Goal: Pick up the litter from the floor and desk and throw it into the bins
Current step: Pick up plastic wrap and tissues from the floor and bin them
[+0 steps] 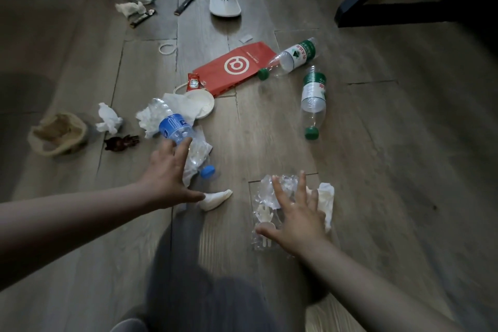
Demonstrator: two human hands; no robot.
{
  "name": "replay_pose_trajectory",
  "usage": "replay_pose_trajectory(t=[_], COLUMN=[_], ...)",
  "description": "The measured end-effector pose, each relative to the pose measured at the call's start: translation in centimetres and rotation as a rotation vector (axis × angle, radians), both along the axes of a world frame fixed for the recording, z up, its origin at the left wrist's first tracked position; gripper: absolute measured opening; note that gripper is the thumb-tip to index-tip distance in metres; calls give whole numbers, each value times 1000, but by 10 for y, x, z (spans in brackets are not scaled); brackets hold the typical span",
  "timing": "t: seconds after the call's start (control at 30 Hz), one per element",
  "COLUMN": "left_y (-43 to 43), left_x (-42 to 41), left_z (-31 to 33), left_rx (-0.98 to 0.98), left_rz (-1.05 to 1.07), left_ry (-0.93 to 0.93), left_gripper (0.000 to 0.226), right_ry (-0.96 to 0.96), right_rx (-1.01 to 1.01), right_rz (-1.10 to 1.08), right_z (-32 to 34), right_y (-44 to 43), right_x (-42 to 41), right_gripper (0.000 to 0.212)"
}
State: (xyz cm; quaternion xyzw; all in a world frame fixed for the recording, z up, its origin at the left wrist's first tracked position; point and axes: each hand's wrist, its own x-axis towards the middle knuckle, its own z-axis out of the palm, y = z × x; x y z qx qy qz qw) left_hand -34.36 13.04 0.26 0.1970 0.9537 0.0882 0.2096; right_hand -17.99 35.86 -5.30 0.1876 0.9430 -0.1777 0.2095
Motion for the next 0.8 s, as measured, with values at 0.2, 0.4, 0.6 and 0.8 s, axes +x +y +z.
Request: replay_pose_trajectory(t=[0.2,0.4,0.6,0.8], left_y=[-1,1,-3,0], left_x=[1,11,20,6], left_z=[-21,-32,-38,-36], left_rx=[90,171,209,170], left_rz=[86,100,98,91], left_ry=[-66,-107,-107,-80], left_gripper=[141,143,142,137], right_ry=[-28,167,303,366], right_rx=[108,96,1,-61], right_rz=[43,-6,-44,-97], right_z=[-10,-9,-17,-20], right_y=[3,8,10,12], right_x=[6,-1,1,1], right_gripper=[92,77,57,49])
